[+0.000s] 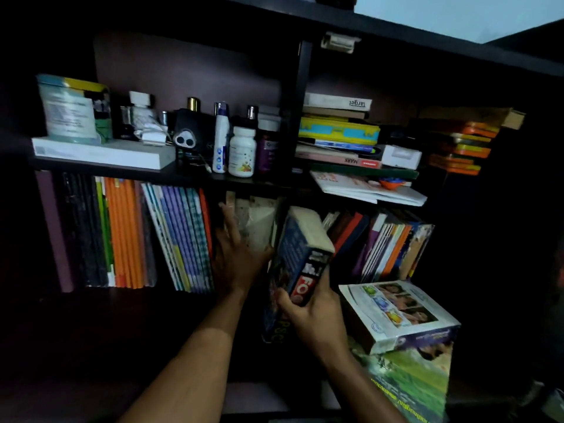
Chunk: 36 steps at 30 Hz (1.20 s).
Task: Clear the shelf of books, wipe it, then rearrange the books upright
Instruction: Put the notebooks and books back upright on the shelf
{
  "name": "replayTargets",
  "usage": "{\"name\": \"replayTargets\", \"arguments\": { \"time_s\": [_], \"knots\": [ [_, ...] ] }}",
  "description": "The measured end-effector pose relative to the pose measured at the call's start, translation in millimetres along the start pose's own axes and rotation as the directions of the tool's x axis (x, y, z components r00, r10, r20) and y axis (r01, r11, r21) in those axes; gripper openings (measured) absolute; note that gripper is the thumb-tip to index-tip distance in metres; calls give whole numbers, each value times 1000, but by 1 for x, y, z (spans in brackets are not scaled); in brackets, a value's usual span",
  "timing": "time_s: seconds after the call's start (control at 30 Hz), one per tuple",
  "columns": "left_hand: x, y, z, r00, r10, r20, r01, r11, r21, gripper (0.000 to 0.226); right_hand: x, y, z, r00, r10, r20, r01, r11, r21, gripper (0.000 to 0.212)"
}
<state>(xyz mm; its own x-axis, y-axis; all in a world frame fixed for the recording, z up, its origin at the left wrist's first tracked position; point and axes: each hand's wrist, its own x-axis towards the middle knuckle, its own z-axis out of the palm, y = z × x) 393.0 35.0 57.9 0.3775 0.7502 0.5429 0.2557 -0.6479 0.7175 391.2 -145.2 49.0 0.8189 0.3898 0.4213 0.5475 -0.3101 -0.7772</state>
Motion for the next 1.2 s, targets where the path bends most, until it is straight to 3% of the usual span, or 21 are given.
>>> {"name": "replayTargets", "arguments": {
  "time_s": [0.17, 0.33, 0.47, 0.6, 0.77, 0.9, 1.03, 1.2],
  "knots": [
    [-5, -13, -6, 998, 67, 21, -66, 995, -78, 135, 23, -8, 17, 996, 72, -58, -77, 994, -73, 83],
    [-2, -20, -5, 992, 120, 27, -117, 989, -86, 130, 38, 0, 18, 1000, -2, -17, 0, 995, -96, 83],
    [-9, -19, -9, 987, 156, -44, -157, 987, -35, 116, 36, 11, 18, 999, -14, 36, 8, 989, 149, 67],
    [-22, -13, -14, 983, 141, -121, -142, 990, -1, 109, 26, 19, 46, 995, 31, 99, -68, 913, 402, 69],
    [-41, -23, -21, 958, 136, -251, -197, 951, -237, 117, 26, 35, 64, 991, 98, 86, -127, 877, 464, 67],
    [-61, -40, -18, 971, 25, -236, -88, 962, -258, 106, 26, 35, 63, 994, 75, 77, -100, 909, 406, 68],
    [-62, -50, -16, 977, -190, -94, 164, 959, -229, 95, 19, 28, 63, 998, 12, 69, -35, 936, 349, 68],
    [-61, -47, -11, 978, -189, -90, 175, 974, -145, 99, 36, 25, 74, 996, 88, -19, -73, 914, 399, 45]
  ]
}}
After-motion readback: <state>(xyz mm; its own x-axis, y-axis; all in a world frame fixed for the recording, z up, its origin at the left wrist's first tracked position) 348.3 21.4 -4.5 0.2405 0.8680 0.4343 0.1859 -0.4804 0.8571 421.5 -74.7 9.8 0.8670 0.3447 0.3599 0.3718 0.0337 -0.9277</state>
